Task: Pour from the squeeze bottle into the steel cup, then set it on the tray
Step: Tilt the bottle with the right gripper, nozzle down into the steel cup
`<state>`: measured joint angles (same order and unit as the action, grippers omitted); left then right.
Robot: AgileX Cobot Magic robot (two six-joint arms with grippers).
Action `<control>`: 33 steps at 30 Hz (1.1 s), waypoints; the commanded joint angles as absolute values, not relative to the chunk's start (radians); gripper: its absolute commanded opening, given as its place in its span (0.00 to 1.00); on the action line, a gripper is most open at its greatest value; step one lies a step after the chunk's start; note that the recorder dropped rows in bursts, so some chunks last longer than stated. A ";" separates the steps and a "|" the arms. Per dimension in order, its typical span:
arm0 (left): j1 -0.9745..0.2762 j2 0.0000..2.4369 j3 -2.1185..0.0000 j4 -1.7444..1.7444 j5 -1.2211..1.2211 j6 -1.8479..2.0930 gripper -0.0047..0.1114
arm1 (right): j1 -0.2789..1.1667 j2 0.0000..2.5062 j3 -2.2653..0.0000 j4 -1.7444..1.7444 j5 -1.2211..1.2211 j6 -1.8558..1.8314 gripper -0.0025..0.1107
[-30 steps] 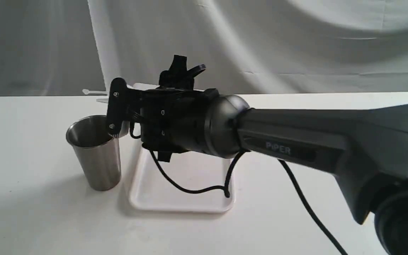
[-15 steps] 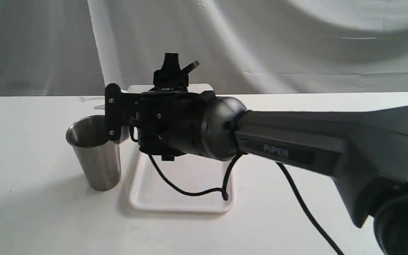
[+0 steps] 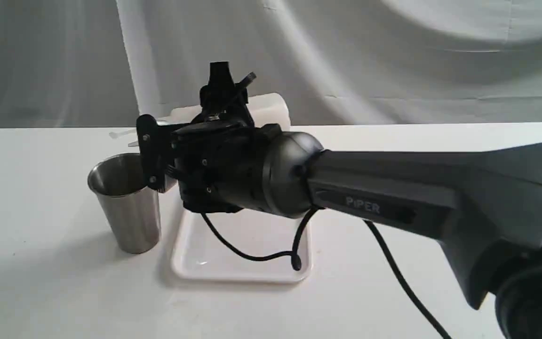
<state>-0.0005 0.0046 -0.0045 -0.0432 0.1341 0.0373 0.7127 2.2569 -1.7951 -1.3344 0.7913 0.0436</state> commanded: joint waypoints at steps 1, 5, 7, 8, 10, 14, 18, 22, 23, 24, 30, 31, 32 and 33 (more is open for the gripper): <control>0.000 0.000 0.000 -0.046 0.133 0.034 0.11 | 0.722 2.240 -1.803 -1.400 0.802 0.030 0.43; 0.000 0.000 0.000 -0.046 0.133 0.034 0.11 | 0.728 2.240 -1.803 -1.455 0.824 0.030 0.43; 0.000 0.000 0.000 -0.046 0.133 0.034 0.11 | 0.730 2.240 -1.803 -1.483 0.831 0.030 0.43; 0.000 0.000 0.000 -0.046 0.133 0.034 0.11 | 0.732 2.240 -1.803 -1.490 0.831 0.030 0.43; 0.000 0.000 0.000 -0.046 0.133 0.034 0.11 | 0.732 2.240 -1.803 -1.497 0.831 0.030 0.43; 0.000 0.000 0.000 -0.046 0.133 0.032 0.11 | 0.732 2.240 -1.800 -1.535 0.854 0.030 0.43; 0.000 0.000 0.000 -0.046 0.133 0.032 0.11 | 0.733 2.240 -1.800 -1.567 0.862 0.030 0.43; 0.000 0.000 0.000 -0.046 0.133 0.032 0.11 | 0.735 2.240 -1.800 -1.581 0.868 0.030 0.43; 0.000 0.000 0.000 -0.046 0.133 0.032 0.11 | 0.735 2.240 -1.800 -1.593 0.873 0.030 0.43; 0.000 0.000 0.000 -0.046 0.133 0.036 0.11 | 0.735 2.240 -1.800 -1.603 0.877 0.030 0.43; 0.000 0.000 0.000 -0.046 0.133 0.036 0.11 | 0.737 2.240 -1.800 -1.666 0.882 0.030 0.43; 0.000 0.000 0.000 -0.046 0.133 0.036 0.11 | 0.737 2.240 -1.800 -1.668 0.882 0.030 0.43; 0.000 0.000 0.000 -0.046 0.133 0.036 0.11 | 0.737 2.240 -1.800 -1.668 0.882 0.030 0.43; 0.000 0.000 0.000 -0.046 0.133 0.036 0.11 | 0.737 2.240 -1.800 -1.668 0.882 0.030 0.43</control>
<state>-0.0005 0.0046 -0.0045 -0.0432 0.1341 0.0373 0.7323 2.2569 -1.7951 -1.6224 0.8625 0.0247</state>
